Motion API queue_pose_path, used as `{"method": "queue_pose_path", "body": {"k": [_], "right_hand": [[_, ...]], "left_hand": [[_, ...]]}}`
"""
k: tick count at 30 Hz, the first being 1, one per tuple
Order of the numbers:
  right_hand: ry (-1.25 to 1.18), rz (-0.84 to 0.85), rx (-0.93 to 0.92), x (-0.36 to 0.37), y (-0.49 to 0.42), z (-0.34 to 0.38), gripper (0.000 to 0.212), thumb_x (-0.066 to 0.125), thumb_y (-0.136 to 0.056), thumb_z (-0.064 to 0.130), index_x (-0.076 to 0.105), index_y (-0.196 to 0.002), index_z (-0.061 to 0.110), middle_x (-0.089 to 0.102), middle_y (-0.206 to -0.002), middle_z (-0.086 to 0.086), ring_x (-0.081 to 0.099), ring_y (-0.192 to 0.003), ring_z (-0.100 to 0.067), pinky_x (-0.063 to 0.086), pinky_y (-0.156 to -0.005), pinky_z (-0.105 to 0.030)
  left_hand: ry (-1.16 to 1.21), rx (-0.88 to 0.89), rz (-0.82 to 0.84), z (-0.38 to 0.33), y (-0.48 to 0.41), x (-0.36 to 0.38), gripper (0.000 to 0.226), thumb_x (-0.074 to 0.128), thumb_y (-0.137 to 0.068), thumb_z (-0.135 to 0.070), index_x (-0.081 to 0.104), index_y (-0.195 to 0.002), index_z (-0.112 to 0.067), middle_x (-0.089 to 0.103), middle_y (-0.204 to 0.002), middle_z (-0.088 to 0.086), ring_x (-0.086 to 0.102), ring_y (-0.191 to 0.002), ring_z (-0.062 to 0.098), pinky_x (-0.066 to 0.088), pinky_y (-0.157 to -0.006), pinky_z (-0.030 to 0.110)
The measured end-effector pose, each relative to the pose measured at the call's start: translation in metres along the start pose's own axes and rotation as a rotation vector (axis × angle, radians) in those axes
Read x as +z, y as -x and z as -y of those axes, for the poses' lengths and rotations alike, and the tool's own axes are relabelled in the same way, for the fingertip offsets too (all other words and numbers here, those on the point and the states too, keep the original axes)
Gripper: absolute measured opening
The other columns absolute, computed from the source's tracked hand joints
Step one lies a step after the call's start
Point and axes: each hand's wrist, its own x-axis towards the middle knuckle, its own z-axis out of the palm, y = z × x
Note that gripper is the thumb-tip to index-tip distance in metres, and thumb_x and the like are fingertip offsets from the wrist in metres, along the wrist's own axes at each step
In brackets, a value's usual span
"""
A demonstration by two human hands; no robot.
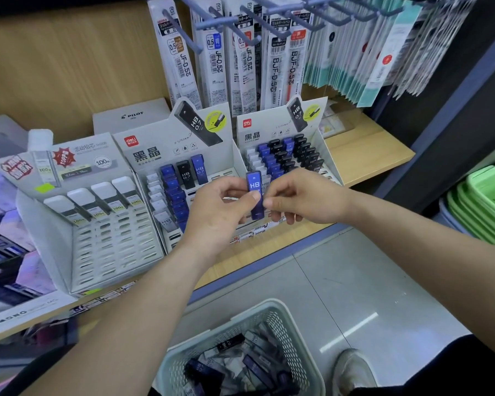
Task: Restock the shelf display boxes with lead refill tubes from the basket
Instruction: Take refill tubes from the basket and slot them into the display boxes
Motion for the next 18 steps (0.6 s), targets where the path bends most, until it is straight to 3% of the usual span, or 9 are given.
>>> {"method": "queue_pose_path", "body": {"k": [3, 7, 10, 14, 18], "right_hand": [[-0.015, -0.088, -0.025, -0.003, 0.0, 0.005, 0.006, 0.066, -0.094, 0.015, 0.071, -0.096, 0.012, 0.072, -0.079, -0.004, 0.068, -0.065, -0.016, 0.056, -0.061, -0.03], [-0.233, -0.195, -0.112, -0.009, 0.003, 0.012, 0.015, 0.067, -0.094, 0.011, 0.068, -0.109, 0.012, 0.07, -0.092, -0.01, 0.07, -0.077, -0.02, 0.06, -0.07, -0.033], [-0.165, -0.196, -0.16, -0.004, 0.001, 0.014, 0.013, 0.07, -0.092, 0.009, 0.069, -0.104, 0.014, 0.07, -0.091, -0.004, 0.07, -0.072, -0.017, 0.058, -0.069, -0.028], [-0.082, -0.28, -0.172, -0.011, -0.002, 0.014, 0.011, 0.072, -0.09, 0.01, 0.069, -0.096, 0.018, 0.071, -0.091, -0.008, 0.069, -0.077, -0.028, 0.061, -0.07, -0.042], [0.061, -0.582, -0.144, -0.045, -0.005, 0.004, 0.007, 0.071, -0.091, 0.013, 0.07, -0.098, 0.017, 0.07, -0.089, 0.003, 0.069, -0.079, -0.019, 0.058, -0.076, -0.03]], "left_hand": [[-0.038, 0.014, 0.001, 0.002, -0.001, 0.002, 0.012, 0.074, -0.089, -0.015, 0.073, -0.092, -0.027, 0.072, -0.084, -0.01, 0.066, -0.077, 0.008, 0.059, -0.073, 0.032], [-0.08, 0.042, -0.002, 0.003, -0.001, 0.002, 0.01, 0.075, -0.088, -0.017, 0.073, -0.09, -0.027, 0.071, -0.078, -0.011, 0.064, -0.07, 0.002, 0.054, -0.069, 0.023], [-0.113, 0.066, 0.017, 0.004, 0.0, 0.003, 0.009, 0.076, -0.087, -0.017, 0.074, -0.089, -0.025, 0.072, -0.08, -0.008, 0.062, -0.067, 0.0, 0.051, -0.067, 0.021], [-0.113, 0.094, -0.003, 0.006, -0.002, 0.006, 0.011, 0.077, -0.086, -0.016, 0.073, -0.096, -0.02, 0.072, -0.084, -0.008, 0.063, -0.068, -0.001, 0.053, -0.07, 0.019], [-0.339, 0.133, 0.003, 0.011, -0.004, 0.004, 0.015, 0.075, -0.088, -0.025, 0.071, -0.102, -0.029, 0.071, -0.093, -0.015, 0.063, -0.078, -0.003, 0.048, -0.071, 0.008]]}}
